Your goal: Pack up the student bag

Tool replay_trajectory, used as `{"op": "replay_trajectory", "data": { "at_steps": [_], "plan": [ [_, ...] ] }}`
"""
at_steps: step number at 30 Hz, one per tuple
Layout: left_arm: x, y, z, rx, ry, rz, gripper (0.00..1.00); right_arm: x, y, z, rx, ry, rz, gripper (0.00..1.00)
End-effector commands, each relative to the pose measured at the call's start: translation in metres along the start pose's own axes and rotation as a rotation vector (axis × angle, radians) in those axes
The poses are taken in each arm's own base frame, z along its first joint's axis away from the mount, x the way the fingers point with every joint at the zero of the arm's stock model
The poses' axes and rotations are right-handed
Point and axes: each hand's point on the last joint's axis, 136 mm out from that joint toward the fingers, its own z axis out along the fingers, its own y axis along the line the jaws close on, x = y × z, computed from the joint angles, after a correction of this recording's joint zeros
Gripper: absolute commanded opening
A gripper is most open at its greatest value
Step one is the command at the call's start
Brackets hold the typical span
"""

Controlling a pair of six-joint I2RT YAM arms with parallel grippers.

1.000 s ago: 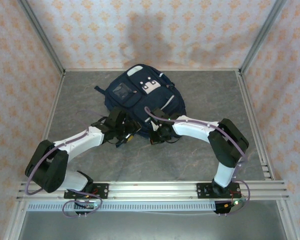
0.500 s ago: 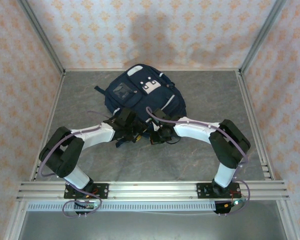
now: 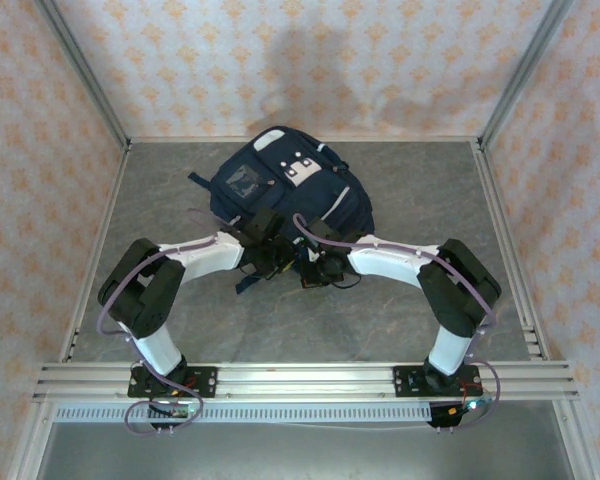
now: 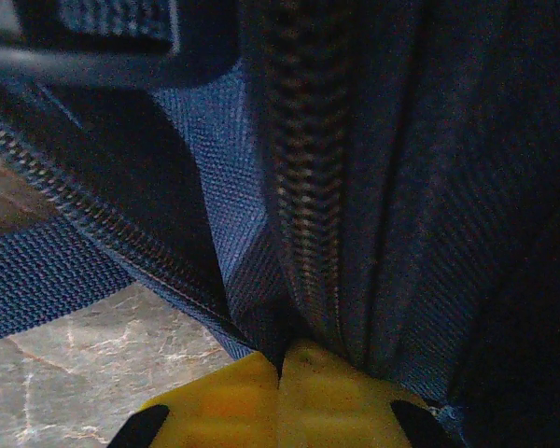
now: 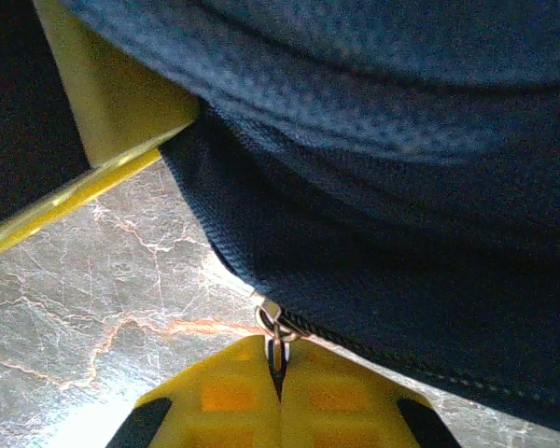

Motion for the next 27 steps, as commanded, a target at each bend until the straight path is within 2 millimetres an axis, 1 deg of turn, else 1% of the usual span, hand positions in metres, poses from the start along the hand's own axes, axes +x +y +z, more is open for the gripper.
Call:
{"op": "replay_trajectory", "data": {
  "at_steps": [1, 6, 11, 16, 18, 27],
  "plan": [
    [-0.024, 0.061, 0.01, -0.234, -0.099, 0.002, 0.0, 0.006, -0.008, -0.011, 0.055, -0.001, -0.008, 0.0],
    [-0.031, 0.077, 0.006, -0.279, -0.108, 0.012, 0.0, -0.002, -0.023, -0.021, 0.122, -0.003, -0.015, 0.0],
    [-0.035, 0.086, 0.004, -0.302, -0.114, 0.008, 0.0, -0.001, -0.041, -0.029, 0.171, 0.028, -0.024, 0.0],
    [-0.036, 0.09, 0.005, -0.311, -0.109, 0.004, 0.0, 0.006, -0.058, -0.036, 0.208, 0.081, -0.041, 0.0],
    [-0.037, 0.091, 0.005, -0.315, -0.108, 0.005, 0.0, 0.006, -0.066, -0.039, 0.217, 0.091, -0.037, 0.0],
    [-0.041, 0.1, 0.005, -0.347, -0.104, 0.009, 0.0, -0.007, -0.089, -0.06, 0.239, 0.089, -0.041, 0.0]
  ]
}}
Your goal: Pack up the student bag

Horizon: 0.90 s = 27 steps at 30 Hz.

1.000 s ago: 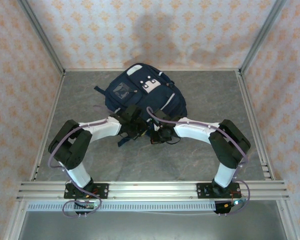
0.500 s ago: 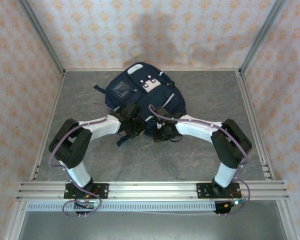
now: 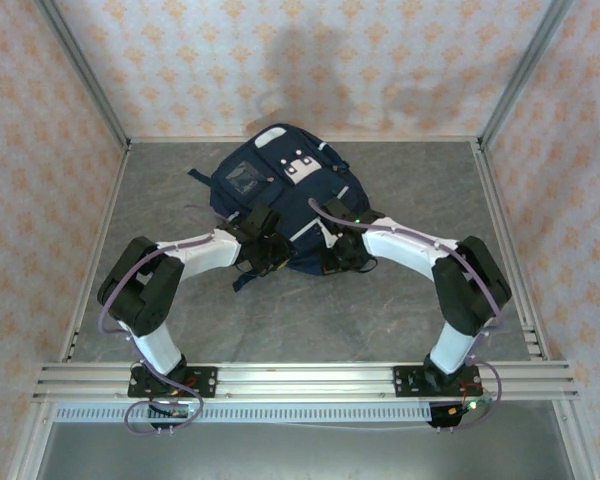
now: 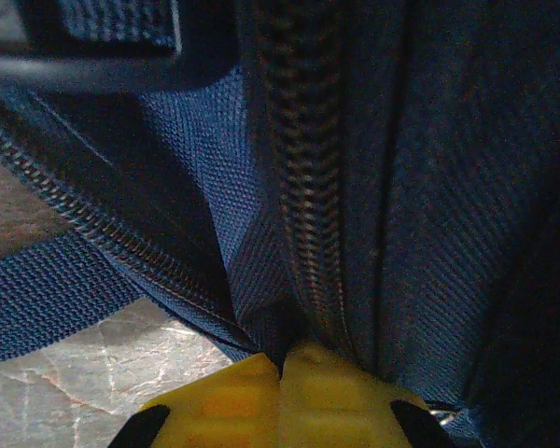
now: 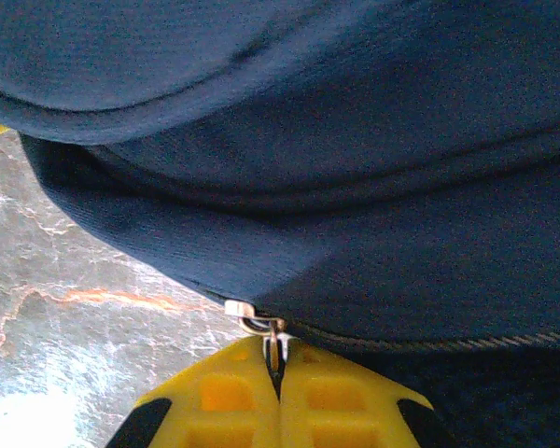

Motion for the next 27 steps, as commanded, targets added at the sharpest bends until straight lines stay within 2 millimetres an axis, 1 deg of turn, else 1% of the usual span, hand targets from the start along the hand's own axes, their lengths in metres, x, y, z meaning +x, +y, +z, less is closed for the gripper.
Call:
{"op": "replay_trajectory", "data": {
  "at_steps": [1, 5, 8, 10, 12, 14, 16, 19, 22, 23, 24, 26, 27],
  "plan": [
    [-0.02, 0.094, 0.008, -0.332, -0.079, -0.059, 0.0, 0.012, -0.04, -0.02, 0.138, 0.033, 0.028, 0.0],
    [-0.022, 0.097, 0.006, -0.345, -0.08, -0.054, 0.0, 0.01, -0.048, -0.02, 0.169, -0.011, 0.051, 0.0],
    [-0.027, 0.1, 0.004, -0.349, -0.081, -0.055, 0.0, 0.01, -0.047, -0.007, 0.157, 0.014, 0.056, 0.0],
    [-0.036, 0.099, -0.002, -0.349, -0.091, -0.044, 0.0, 0.01, -0.041, 0.007, 0.15, 0.038, 0.044, 0.0],
    [-0.047, 0.099, -0.011, -0.355, -0.11, -0.022, 0.0, 0.009, -0.029, 0.02, 0.127, 0.054, 0.023, 0.0],
    [-0.058, 0.097, -0.02, -0.357, -0.123, -0.004, 0.0, 0.003, -0.014, 0.029, 0.099, 0.057, 0.015, 0.0],
    [-0.072, 0.099, -0.031, -0.363, -0.142, 0.002, 0.0, -0.006, 0.004, 0.038, 0.05, 0.046, 0.027, 0.0],
    [-0.091, 0.099, -0.044, -0.347, -0.162, -0.007, 0.0, -0.021, 0.029, 0.047, -0.017, 0.024, 0.072, 0.0],
    [-0.101, 0.095, -0.057, -0.326, -0.16, -0.01, 0.0, -0.031, 0.05, 0.057, -0.077, 0.017, 0.125, 0.0],
    [-0.101, 0.092, -0.06, -0.313, -0.161, -0.01, 0.02, -0.033, 0.055, 0.059, -0.092, 0.015, 0.141, 0.0],
    [-0.1, 0.088, -0.065, -0.288, -0.163, -0.014, 0.08, -0.035, 0.059, 0.061, -0.104, 0.011, 0.157, 0.0],
    [-0.091, 0.081, -0.068, -0.227, -0.154, -0.059, 0.2, -0.038, 0.062, 0.064, -0.118, 0.006, 0.188, 0.0],
    [-0.083, 0.079, -0.067, -0.196, -0.141, -0.096, 0.27, -0.038, 0.063, 0.065, -0.121, 0.006, 0.2, 0.0]
  ]
}}
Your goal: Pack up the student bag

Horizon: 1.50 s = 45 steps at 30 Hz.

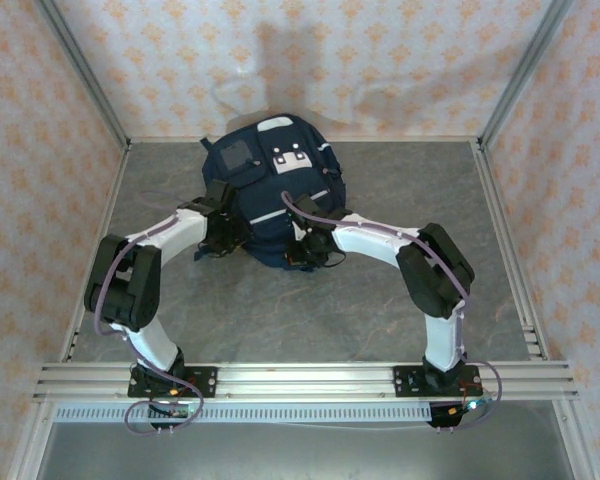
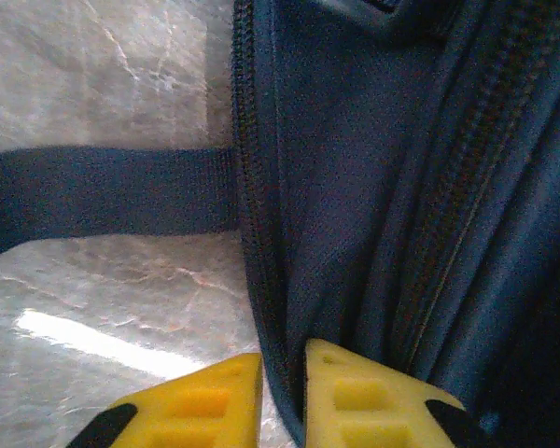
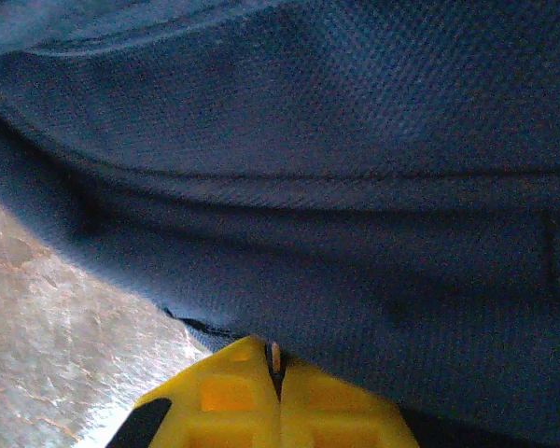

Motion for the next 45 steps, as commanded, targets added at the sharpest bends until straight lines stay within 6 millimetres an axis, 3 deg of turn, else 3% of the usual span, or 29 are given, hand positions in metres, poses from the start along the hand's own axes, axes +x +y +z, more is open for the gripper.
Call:
{"op": "replay_trajectory", "data": {
  "at_steps": [1, 5, 9, 14, 18, 32, 39, 45],
  "plan": [
    [0.02, 0.019, -0.013, -0.018, 0.024, -0.087, 0.32, 0.009, -0.02, 0.021, 0.057, 0.038, 0.114, 0.0],
    [0.049, 0.006, -0.013, 0.071, 0.056, -0.194, 0.45, 0.01, -0.021, 0.021, 0.057, 0.032, 0.124, 0.0],
    [0.063, -0.017, -0.015, 0.122, 0.069, -0.215, 0.48, 0.01, -0.021, 0.022, 0.055, 0.03, 0.126, 0.0],
    [0.061, -0.03, -0.013, 0.122, 0.066, -0.211, 0.47, 0.008, -0.019, 0.024, 0.045, 0.028, 0.132, 0.0],
    [0.058, -0.038, -0.016, 0.157, 0.06, -0.224, 0.39, 0.009, -0.019, 0.024, 0.047, 0.031, 0.125, 0.0],
    [0.051, -0.062, -0.025, 0.243, 0.054, -0.236, 0.37, 0.012, -0.021, 0.028, 0.05, 0.054, 0.118, 0.0],
    [0.05, -0.063, -0.015, 0.238, 0.057, -0.241, 0.4, 0.011, -0.02, 0.031, 0.046, 0.06, 0.119, 0.0],
    [0.051, -0.059, 0.01, 0.187, 0.081, -0.229, 0.45, 0.012, -0.021, 0.034, 0.042, 0.063, 0.126, 0.0]
  ]
}}
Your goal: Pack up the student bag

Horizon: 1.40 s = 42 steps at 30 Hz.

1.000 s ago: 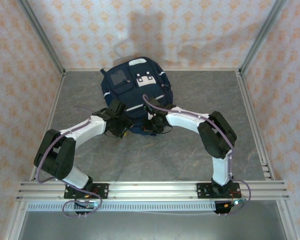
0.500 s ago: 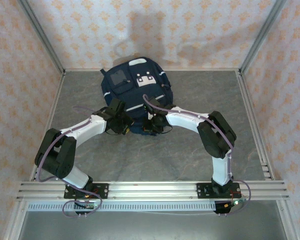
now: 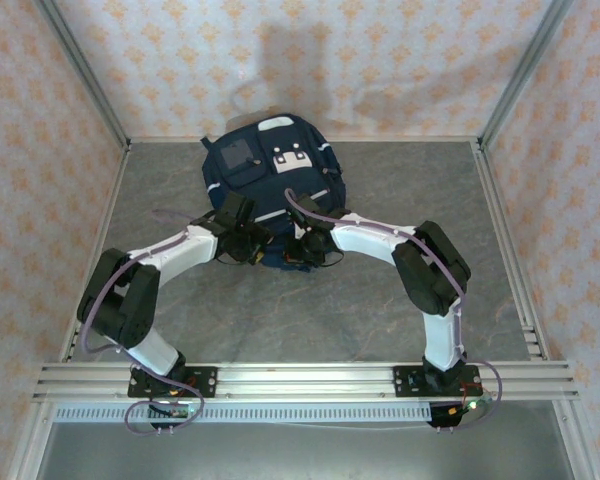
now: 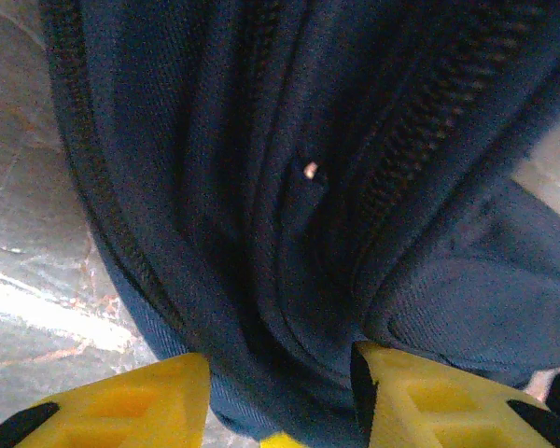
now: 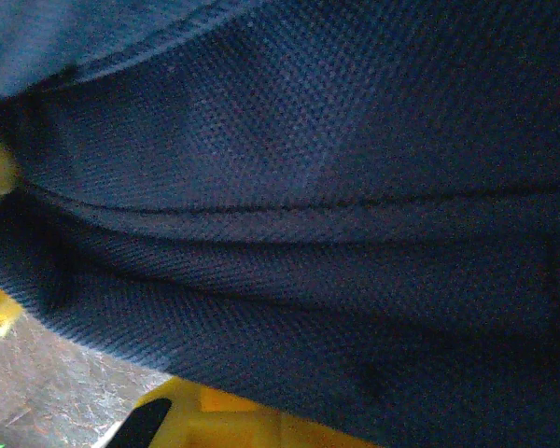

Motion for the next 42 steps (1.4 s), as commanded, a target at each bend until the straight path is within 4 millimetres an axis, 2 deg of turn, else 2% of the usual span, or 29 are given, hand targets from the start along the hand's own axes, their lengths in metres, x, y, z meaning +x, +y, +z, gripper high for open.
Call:
{"op": "replay_trajectory", "data": {
  "at_steps": [1, 4, 9, 10, 11, 16, 20, 31, 35, 42],
  "plan": [
    [-0.004, -0.007, 0.014, 0.003, -0.002, 0.016, 0.44, 0.013, -0.027, 0.027, 0.081, 0.053, 0.028, 0.0],
    [-0.007, 0.003, 0.026, -0.037, -0.007, 0.015, 0.38, 0.012, -0.028, 0.027, 0.081, 0.051, 0.029, 0.0],
    [-0.012, 0.005, 0.028, -0.086, -0.024, 0.065, 0.06, 0.016, -0.031, 0.022, 0.091, 0.046, 0.028, 0.0],
    [-0.012, 0.005, 0.026, -0.094, -0.026, 0.078, 0.01, 0.015, -0.031, 0.018, 0.097, 0.038, 0.022, 0.0],
    [-0.013, 0.005, 0.023, -0.098, -0.03, 0.091, 0.0, 0.015, -0.032, 0.014, 0.105, 0.03, 0.016, 0.0],
    [-0.008, 0.01, 0.012, -0.117, -0.01, 0.149, 0.0, 0.016, -0.035, -0.006, 0.139, -0.002, -0.026, 0.0],
    [0.003, 0.022, 0.006, -0.123, 0.025, 0.174, 0.0, 0.025, -0.038, -0.01, 0.159, 0.008, -0.045, 0.0],
    [0.027, 0.06, -0.031, -0.148, 0.088, 0.292, 0.0, 0.048, -0.016, -0.023, 0.17, 0.016, -0.129, 0.0],
    [0.033, 0.079, -0.043, -0.171, 0.102, 0.323, 0.0, 0.053, -0.02, -0.034, 0.182, 0.006, -0.118, 0.0],
    [0.036, 0.104, -0.06, -0.208, 0.092, 0.381, 0.0, 0.076, -0.039, -0.046, 0.218, 0.047, -0.14, 0.0]
  ]
}}
